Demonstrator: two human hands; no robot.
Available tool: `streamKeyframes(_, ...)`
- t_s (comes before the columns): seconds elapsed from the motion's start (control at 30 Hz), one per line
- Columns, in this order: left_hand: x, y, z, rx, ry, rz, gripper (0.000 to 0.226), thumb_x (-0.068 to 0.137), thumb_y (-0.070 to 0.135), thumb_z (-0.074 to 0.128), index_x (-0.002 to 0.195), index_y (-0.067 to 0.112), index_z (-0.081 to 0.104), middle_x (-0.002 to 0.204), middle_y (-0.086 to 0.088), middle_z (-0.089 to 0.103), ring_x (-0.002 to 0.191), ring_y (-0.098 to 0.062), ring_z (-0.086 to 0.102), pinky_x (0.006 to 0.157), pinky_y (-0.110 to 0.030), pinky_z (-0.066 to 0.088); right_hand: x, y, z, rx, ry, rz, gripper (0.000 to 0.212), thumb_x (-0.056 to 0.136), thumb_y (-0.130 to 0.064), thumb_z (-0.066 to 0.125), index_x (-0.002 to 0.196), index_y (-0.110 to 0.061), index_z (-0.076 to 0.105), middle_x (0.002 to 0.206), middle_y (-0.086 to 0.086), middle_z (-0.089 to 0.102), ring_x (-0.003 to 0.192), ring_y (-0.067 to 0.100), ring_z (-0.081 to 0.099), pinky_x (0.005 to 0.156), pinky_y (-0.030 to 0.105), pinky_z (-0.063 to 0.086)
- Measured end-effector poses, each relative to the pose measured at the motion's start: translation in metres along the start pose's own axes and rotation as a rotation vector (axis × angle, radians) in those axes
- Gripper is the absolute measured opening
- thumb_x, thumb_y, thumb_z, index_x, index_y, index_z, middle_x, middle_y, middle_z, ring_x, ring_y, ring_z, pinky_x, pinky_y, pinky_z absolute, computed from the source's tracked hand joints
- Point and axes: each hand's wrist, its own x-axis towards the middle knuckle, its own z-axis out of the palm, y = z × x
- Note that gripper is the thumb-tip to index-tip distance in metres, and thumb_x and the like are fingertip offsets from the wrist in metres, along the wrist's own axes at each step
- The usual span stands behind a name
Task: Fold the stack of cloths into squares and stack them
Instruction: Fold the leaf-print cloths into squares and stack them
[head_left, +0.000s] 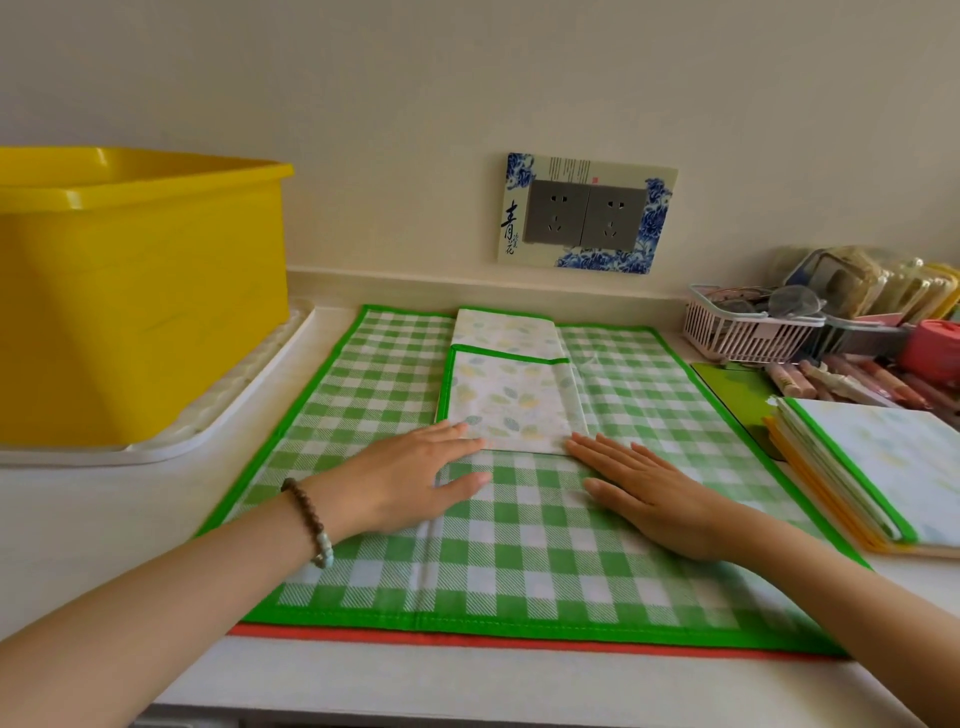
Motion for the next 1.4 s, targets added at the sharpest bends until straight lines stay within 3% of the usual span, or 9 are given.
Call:
streamKeyframes(0.1, -0.006, -0.009, -0.001, -0.037, 0.005, -0.014, 0.060, 0.089, 0.067, 0.023, 0.145, 0.047, 0.015, 0.155, 0.023, 0.002, 0.142, 0.002, 0.002, 0.117, -0.030, 0.007, 0.005, 0.001, -0.004, 0.024, 0.024, -0.005, 0.056, 0.092, -0.053, 0.016, 0.146, -0.041, 0.011, 0.153, -0.025, 0.007, 0.142, -0.004, -0.003, 0.116, 0.023, -0.006)
streamKeyframes(0.27, -0.006, -0.005, -0.005, -0.028, 0.026, -0.033, 0.062, 0.089, 0.065, 0.031, 0.145, 0.042, 0.022, 0.155, 0.019, 0.013, 0.141, -0.002, 0.015, 0.114, -0.029, 0.016, 0.019, 0.000, -0.018, 0.146, 0.224, 0.023, 0.041, 0.097, -0.042, 0.034, 0.133, -0.030, 0.049, 0.140, -0.013, 0.044, 0.135, 0.006, 0.032, 0.113, 0.024, 0.021)
streamKeyframes(0.47, 0.009, -0.007, -0.013, -0.084, 0.043, -0.080, 0.065, 0.090, 0.061, 0.037, 0.145, 0.027, 0.030, 0.149, 0.015, 0.026, 0.135, -0.003, 0.023, 0.109, -0.026, 0.024, 0.035, 0.009, -0.027, -0.073, 0.159, 0.035, 0.045, 0.091, -0.049, 0.049, 0.135, -0.042, 0.042, 0.143, -0.010, 0.044, 0.131, 0.012, 0.040, 0.110, 0.033, 0.034)
streamKeyframes(0.63, 0.019, -0.007, -0.014, -0.097, 0.034, -0.138, 0.069, 0.091, 0.059, 0.038, 0.148, 0.024, 0.024, 0.153, 0.010, 0.023, 0.141, -0.010, 0.013, 0.113, -0.031, 0.018, 0.041, 0.007, -0.036, -0.136, 0.146, 0.048, 0.047, 0.088, -0.041, 0.058, 0.133, -0.040, 0.045, 0.126, -0.006, 0.059, 0.097, 0.007, 0.058, 0.084, 0.021, 0.045)
streamKeyframes(0.7, 0.022, -0.007, -0.015, -0.065, 0.052, -0.146, 0.070, 0.089, 0.063, 0.038, 0.147, 0.024, 0.027, 0.152, 0.009, 0.025, 0.140, -0.011, 0.014, 0.112, -0.033, 0.020, 0.043, 0.004, -0.036, -0.160, 0.155, 0.053, 0.045, 0.089, -0.034, 0.058, 0.132, -0.039, 0.047, 0.121, -0.008, 0.061, 0.076, -0.003, 0.053, 0.072, 0.016, 0.040)
streamKeyframes(0.9, 0.022, -0.011, -0.017, -0.050, 0.053, -0.086, 0.069, 0.088, 0.063, 0.041, 0.146, 0.027, 0.028, 0.152, 0.011, 0.023, 0.141, -0.009, 0.014, 0.114, -0.031, 0.014, 0.033, 0.004, -0.029, -0.023, 0.284, 0.029, 0.033, 0.096, -0.028, 0.050, 0.127, -0.030, 0.056, 0.122, -0.006, 0.064, 0.103, 0.014, 0.063, 0.087, 0.018, 0.046)
streamKeyframes(1.07, 0.008, -0.016, -0.013, -0.026, 0.072, 0.017, 0.064, 0.093, 0.032, 0.054, 0.147, 0.037, 0.021, 0.155, 0.017, 0.014, 0.143, -0.005, 0.007, 0.115, -0.027, 0.005, -0.007, -0.003, -0.022, 0.031, 0.352, -0.115, 0.031, 0.093, -0.025, 0.055, 0.120, -0.039, 0.057, 0.110, -0.030, 0.054, 0.098, -0.010, 0.055, 0.079, -0.004, 0.037)
streamKeyframes(1.2, 0.000, -0.015, -0.010, 0.138, 0.116, 0.115, 0.085, 0.086, -0.016, 0.041, 0.147, 0.037, 0.015, 0.153, 0.021, 0.007, 0.141, 0.001, 0.002, 0.112, -0.017, -0.006, -0.034, -0.008, -0.014, 0.084, 0.394, -0.248, 0.033, 0.091, -0.047, 0.046, 0.119, -0.039, 0.061, 0.109, -0.034, 0.060, 0.098, -0.016, 0.058, 0.083, 0.005, 0.046)
streamKeyframes(1.4, -0.009, -0.012, -0.007, 0.210, 0.132, 0.138, 0.083, 0.088, -0.019, 0.034, 0.144, 0.041, 0.020, 0.152, 0.016, 0.023, 0.143, -0.008, 0.019, 0.115, -0.021, 0.007, -0.039, -0.010, -0.015, -0.024, 0.419, -0.276, 0.044, 0.085, -0.060, 0.048, 0.128, -0.049, 0.048, 0.128, -0.031, 0.052, 0.118, -0.013, 0.048, 0.099, 0.014, 0.041)
